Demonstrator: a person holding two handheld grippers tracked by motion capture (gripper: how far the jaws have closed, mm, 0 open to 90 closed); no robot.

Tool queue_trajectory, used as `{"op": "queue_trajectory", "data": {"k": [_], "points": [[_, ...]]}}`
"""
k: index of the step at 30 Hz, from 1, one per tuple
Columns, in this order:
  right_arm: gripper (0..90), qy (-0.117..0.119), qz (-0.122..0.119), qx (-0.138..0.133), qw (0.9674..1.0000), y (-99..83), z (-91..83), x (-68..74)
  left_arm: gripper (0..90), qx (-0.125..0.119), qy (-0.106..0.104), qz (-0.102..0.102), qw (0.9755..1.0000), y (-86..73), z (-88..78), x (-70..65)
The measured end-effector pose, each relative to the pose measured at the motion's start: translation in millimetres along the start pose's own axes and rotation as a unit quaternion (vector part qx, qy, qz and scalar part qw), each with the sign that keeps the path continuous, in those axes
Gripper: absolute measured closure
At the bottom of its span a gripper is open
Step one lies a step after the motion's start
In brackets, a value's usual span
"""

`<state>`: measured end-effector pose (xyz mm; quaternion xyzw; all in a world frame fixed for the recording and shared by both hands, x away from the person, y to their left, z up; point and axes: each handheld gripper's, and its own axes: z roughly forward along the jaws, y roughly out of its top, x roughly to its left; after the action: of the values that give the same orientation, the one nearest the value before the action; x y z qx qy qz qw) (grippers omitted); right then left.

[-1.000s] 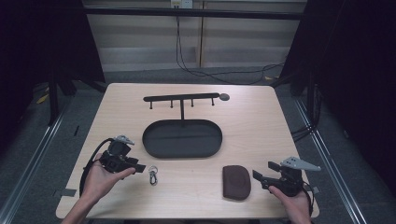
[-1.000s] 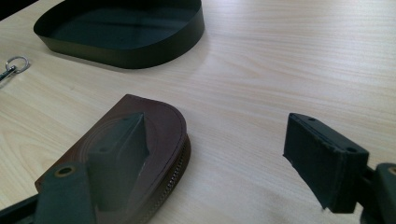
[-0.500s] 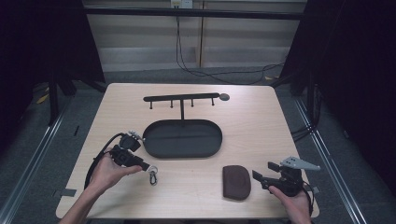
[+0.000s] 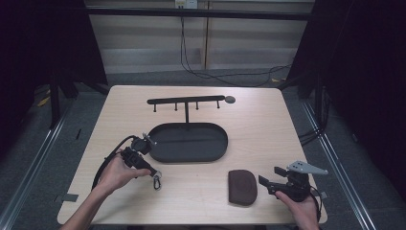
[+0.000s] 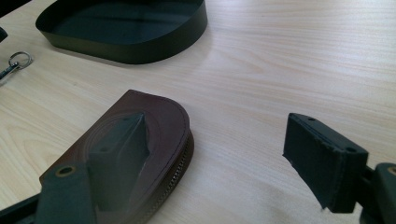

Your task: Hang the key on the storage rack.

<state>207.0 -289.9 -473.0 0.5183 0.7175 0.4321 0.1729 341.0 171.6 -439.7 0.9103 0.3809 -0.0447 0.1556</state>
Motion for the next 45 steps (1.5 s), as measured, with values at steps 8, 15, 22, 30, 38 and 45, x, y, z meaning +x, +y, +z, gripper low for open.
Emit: {"op": "queue_trajectory", "data": {"k": [8,15,22,30,38,45], "points": [[22.2,-0.001,0.002,0.002,1.0000,-0.1,0.1,-0.7,66.1,0.021,0.001,-0.004,0.9998,5.9,10.9,1.8],[22.9,-0.003,0.001,0.005,1.0000,-0.2,1.0,-0.3,61.8,0.037,-0.002,0.001,0.9993,8.6,17.3,3.5],[23.1,-0.005,0.002,0.005,1.0000,-0.2,1.2,-0.6,61.9,0.043,-0.008,-0.001,0.9990,10.9,22.6,5.1],[23.7,-0.006,0.006,0.010,0.9999,-0.2,2.4,-1.4,70.2,0.049,-0.022,0.010,0.9985,14.9,27.8,0.8],[23.6,-0.006,0.002,0.018,0.9998,-0.2,4.6,-0.5,84.0,0.055,-0.019,0.027,0.9979,15.5,27.1,-3.7],[23.3,-0.007,0.004,0.019,0.9998,-0.3,4.7,-0.8,88.8,0.063,-0.014,0.040,0.9971,17.6,22.9,-6.6]]}}
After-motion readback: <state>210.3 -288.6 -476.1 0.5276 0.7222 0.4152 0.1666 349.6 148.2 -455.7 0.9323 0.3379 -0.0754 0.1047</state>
